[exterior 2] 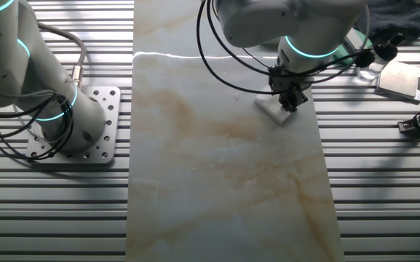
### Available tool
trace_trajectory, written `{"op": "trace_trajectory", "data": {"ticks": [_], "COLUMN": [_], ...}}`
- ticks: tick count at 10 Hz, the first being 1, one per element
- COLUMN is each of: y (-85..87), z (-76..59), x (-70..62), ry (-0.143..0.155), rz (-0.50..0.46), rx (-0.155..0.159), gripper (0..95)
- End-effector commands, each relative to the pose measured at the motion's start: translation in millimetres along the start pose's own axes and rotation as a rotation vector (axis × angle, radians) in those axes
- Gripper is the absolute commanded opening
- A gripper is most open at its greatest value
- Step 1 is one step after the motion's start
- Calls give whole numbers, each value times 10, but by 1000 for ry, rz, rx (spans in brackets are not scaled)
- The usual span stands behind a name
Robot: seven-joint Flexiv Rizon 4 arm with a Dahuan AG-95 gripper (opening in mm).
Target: Clean the tabletop with a sponge
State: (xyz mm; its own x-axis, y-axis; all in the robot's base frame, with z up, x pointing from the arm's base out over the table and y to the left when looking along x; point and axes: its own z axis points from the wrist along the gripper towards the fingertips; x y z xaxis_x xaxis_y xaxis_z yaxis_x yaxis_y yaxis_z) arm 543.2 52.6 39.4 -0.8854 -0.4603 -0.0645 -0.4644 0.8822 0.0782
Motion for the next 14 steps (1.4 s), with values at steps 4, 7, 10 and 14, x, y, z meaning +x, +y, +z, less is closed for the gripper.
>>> {"op": "trace_trajectory", "data": {"ticks": [4, 7, 10, 14], "y": [3, 3, 3, -5], "z": [-7, -7, -7, -8], "x": [6, 6, 6, 7], "ry": [14, 28, 36, 41], "rz": [-10, -32, -21, -23], "rx": [20, 48, 46, 49], "gripper": [380, 380, 380, 380]}}
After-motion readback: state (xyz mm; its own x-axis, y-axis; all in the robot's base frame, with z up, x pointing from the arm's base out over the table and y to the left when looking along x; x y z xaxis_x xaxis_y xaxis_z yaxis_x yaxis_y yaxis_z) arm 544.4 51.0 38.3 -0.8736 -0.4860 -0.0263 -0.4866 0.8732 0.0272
